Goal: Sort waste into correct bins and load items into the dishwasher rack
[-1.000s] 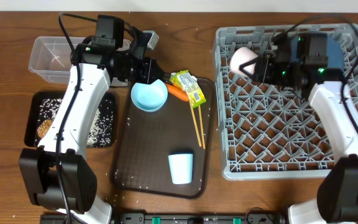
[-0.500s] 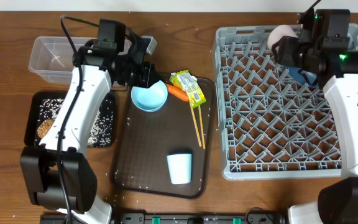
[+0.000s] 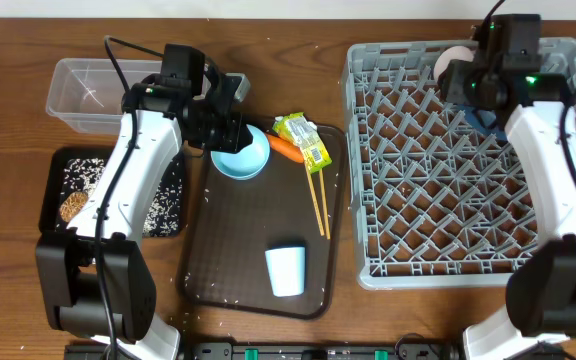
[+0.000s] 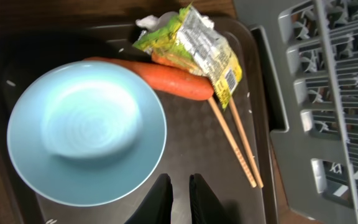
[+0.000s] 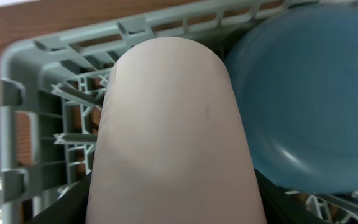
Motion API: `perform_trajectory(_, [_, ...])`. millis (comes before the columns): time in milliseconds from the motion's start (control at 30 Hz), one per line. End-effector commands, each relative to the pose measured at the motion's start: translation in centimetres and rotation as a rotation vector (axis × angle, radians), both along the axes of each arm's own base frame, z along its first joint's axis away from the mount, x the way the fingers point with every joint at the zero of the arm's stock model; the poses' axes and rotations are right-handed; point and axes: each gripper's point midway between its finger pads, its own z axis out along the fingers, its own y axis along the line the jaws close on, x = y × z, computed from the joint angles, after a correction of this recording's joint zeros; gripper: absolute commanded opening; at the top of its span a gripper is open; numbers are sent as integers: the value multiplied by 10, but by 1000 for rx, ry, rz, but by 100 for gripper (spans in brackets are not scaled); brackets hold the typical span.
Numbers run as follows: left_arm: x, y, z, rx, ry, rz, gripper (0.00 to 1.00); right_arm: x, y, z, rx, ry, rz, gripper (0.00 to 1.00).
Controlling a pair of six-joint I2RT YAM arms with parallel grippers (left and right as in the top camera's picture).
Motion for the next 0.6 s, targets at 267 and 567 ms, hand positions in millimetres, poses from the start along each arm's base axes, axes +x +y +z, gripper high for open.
perform_trajectory(267, [-1,6,-5,32,3,14,13,22,19,-37,-11,36,35,18])
perform_trajectory(567, [-1,6,-5,32,3,15,13,26,21,-55,-21,62,36,17])
